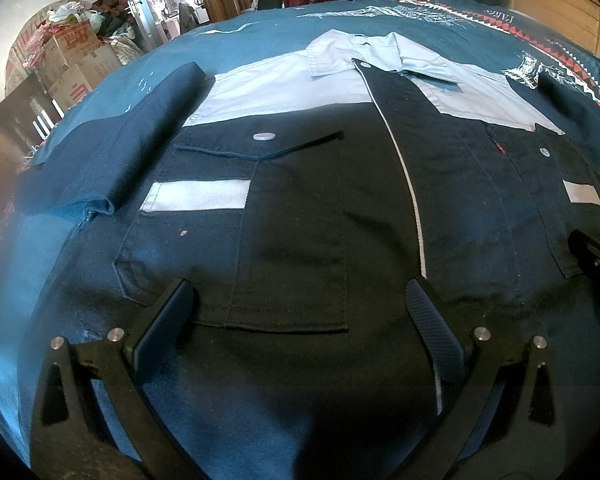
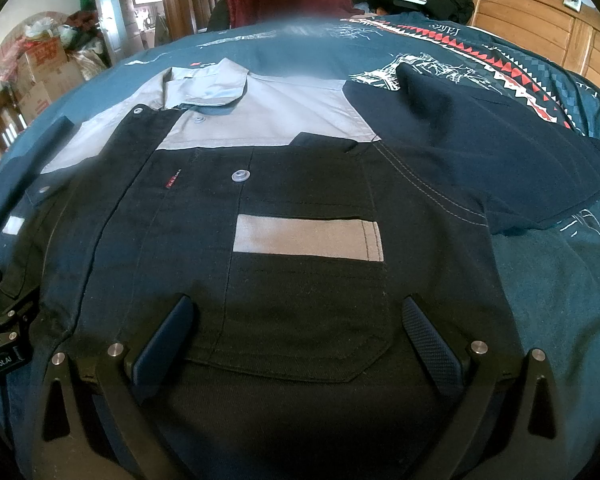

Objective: Fold large clothes

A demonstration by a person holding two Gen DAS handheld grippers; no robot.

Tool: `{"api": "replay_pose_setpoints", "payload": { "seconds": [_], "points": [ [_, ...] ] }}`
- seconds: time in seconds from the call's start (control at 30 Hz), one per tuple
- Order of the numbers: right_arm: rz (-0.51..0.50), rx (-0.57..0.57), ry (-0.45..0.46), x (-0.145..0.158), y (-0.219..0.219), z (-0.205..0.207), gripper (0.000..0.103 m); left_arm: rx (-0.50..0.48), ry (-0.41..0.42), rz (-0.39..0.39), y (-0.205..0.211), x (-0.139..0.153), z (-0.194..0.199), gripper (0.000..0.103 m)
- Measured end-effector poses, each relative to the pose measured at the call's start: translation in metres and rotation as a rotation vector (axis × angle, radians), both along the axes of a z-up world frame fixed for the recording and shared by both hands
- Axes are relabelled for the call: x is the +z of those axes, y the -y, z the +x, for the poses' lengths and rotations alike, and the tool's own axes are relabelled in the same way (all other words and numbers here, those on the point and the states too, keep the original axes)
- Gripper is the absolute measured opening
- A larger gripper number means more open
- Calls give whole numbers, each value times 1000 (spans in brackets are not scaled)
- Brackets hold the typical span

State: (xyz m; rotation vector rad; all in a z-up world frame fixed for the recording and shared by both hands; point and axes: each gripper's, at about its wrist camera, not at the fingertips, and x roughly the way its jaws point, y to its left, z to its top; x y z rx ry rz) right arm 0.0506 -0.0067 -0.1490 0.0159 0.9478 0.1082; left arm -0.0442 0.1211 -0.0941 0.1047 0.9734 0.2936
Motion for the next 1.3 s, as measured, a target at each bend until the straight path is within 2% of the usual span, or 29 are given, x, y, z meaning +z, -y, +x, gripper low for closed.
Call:
{"api": "replay_pose_setpoints", "payload": {
  "seconds": [1.03, 1.13, 1.3],
  "points": [
    [-6, 3, -2, 0, -1, 0, 103, 1, 5, 3, 0, 0, 0, 103],
    [-7, 1, 1, 0, -2, 0, 103, 9, 7, 27, 4, -1, 1, 103],
    [8, 20, -24, -1, 2, 8, 103, 16, -3, -15, -2, 0, 3, 103]
  ]
}}
